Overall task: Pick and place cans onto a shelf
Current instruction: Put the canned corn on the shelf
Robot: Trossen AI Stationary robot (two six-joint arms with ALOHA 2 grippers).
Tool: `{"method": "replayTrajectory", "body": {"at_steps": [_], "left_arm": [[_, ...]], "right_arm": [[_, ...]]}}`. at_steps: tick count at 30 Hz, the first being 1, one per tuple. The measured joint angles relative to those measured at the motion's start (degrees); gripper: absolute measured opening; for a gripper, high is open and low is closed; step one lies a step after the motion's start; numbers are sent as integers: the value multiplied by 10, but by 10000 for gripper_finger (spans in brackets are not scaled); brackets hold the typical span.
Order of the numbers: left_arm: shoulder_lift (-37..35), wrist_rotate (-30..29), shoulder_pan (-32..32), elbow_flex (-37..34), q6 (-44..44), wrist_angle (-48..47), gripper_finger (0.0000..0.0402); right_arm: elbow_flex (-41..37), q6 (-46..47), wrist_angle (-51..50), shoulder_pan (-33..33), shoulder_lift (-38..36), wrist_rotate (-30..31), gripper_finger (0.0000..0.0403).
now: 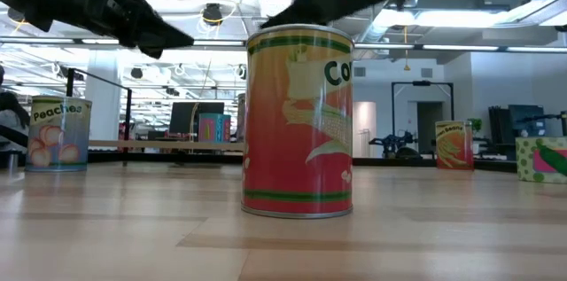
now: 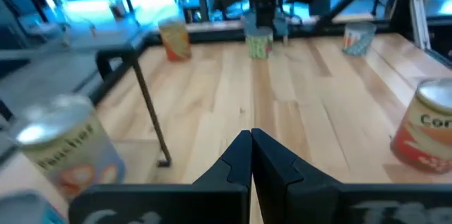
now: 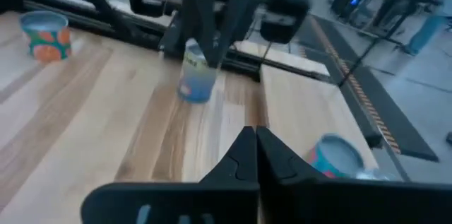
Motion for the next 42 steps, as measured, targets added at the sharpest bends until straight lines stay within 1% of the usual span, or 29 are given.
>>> {"method": "replayTrajectory", "body": {"at_steps": [4, 7, 9, 12, 14, 18, 20, 23, 25, 27, 31, 36, 39, 42], "left_arm": [[59, 0, -20, 0, -8, 56, 0], [111, 3, -47, 2, -11, 98, 0], [146, 1, -71, 15, -11, 107, 0], [195, -19, -115, 46, -12, 109, 0], [226, -41, -151, 70, -12, 106, 0], [290, -61, -218, 141, -12, 85, 0], [319, -71, -249, 180, -22, 49, 0], [368, -117, -291, 251, -50, -19, 4], [402, -146, -319, 301, -63, -72, 12], [434, -162, -344, 346, -73, -113, 25], [497, -188, -391, 429, -81, -163, 55], [567, -241, -425, 505, -58, -217, 86], [598, -251, -431, 535, -47, -237, 97], [618, -260, -431, 547, -46, -240, 102]], "right_arm": [[-107, 25, 111, -15, -56, -19, 4], [-179, 45, 206, -38, -79, -58, 3], [-220, 56, 262, -56, -92, -75, 4], [-263, 64, 315, -79, -107, -75, 3], [-285, 73, 326, -94, -115, -76, 3], [-307, 75, 342, -108, -123, -75, 4], [-315, 82, 346, -110, -123, -75, 4], [-316, 97, 349, -106, -123, -76, 3], [-316, 99, 349, -99, -123, -75, 4], [-316, 99, 348, -89, -123, -75, 7], [-316, 99, 347, -71, -123, -73, 7], [-316, 100, 343, -47, -123, -70, 5], [-316, 107, 334, -34, -122, -55, 7], [-316, 107, 332, -24, -122, -43, 7]]}}
